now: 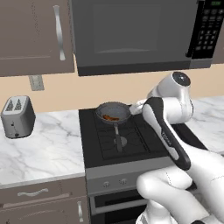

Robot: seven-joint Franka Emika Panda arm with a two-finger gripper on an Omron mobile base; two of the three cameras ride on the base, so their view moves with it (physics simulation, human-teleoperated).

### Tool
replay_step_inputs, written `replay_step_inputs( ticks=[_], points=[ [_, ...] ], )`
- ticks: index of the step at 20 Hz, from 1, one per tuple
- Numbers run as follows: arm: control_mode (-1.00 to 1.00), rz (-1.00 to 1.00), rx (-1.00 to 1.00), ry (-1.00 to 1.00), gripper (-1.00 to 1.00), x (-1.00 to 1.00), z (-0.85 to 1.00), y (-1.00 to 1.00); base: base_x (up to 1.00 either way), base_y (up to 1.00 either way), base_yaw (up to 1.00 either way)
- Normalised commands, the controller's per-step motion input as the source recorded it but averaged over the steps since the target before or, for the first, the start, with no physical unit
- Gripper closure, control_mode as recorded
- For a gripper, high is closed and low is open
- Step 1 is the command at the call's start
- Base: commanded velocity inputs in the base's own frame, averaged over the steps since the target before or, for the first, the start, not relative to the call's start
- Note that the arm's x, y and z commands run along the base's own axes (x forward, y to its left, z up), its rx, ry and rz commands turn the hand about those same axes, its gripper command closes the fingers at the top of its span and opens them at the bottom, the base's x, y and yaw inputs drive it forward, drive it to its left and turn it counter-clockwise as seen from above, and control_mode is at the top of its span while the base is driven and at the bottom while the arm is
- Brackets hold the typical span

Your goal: Take the chicken drumsticks from the pan and place one on each plate on the dining counter.

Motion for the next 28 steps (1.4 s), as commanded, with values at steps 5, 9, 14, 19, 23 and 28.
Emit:
replay_step_inputs(
  ticks=[5,9,14,19,23,28],
  points=[
    [-1.0,-0.01,-0.01,0.0,1.0,-1.0,0.0,-0.2,0.0,0.0,0.0],
    [-1.0,-0.02,-0.02,0.08,1.0,-0.98,0.08,-0.21,0.0,0.0,0.0],
    [-1.0,0.0,-0.09,0.19,1.0,-0.8,0.2,-0.24,0.0,0.0,0.0],
    [-1.0,0.0,-0.14,0.07,1.0,-0.32,0.01,-0.06,0.0,0.0,0.0],
    [-1.0,0.0,0.0,0.0,1.0,0.0,0.0,0.0,0.0,0.0,0.0],
    [-1.0,0.0,0.0,0.0,1.0,0.0,0.0,0.0,0.0,0.0,0.0]
  ],
)
